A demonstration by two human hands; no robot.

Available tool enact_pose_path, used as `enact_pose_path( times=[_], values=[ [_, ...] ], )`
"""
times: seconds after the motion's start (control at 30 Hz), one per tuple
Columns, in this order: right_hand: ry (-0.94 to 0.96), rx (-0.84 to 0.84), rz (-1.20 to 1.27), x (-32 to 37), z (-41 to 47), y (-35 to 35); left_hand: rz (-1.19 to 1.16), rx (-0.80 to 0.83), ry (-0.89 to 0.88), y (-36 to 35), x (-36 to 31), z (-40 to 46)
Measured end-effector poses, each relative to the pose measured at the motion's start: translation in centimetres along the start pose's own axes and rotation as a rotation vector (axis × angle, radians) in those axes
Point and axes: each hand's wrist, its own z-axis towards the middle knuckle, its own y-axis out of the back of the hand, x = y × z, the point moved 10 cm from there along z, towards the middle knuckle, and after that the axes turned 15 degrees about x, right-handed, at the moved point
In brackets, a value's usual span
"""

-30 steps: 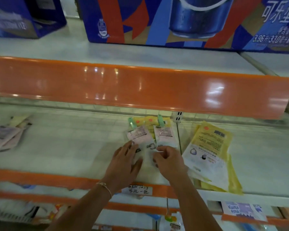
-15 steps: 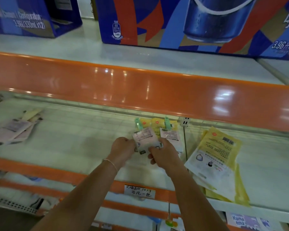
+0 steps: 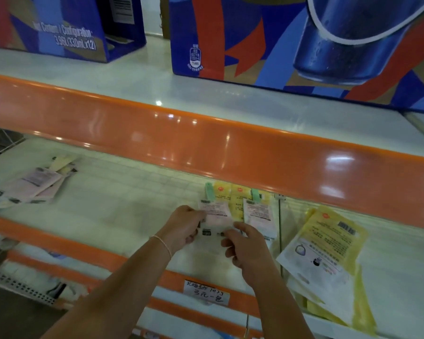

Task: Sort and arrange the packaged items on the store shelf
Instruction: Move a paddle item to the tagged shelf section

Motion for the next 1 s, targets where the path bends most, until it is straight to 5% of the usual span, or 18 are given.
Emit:
enact_pose_path(
  times=[0.37, 1.0],
  values=[
    [0.096, -0.015, -0.109, 2.1, 0.3, -3.6, -0.107, -0.031, -0.120, 7.2, -0.3, -2.2],
    [0.106, 0.029, -0.202, 2.5, 6.8, -23.0, -0.060, -0.160, -0.210, 30.2, 0.2, -6.4]
  ],
)
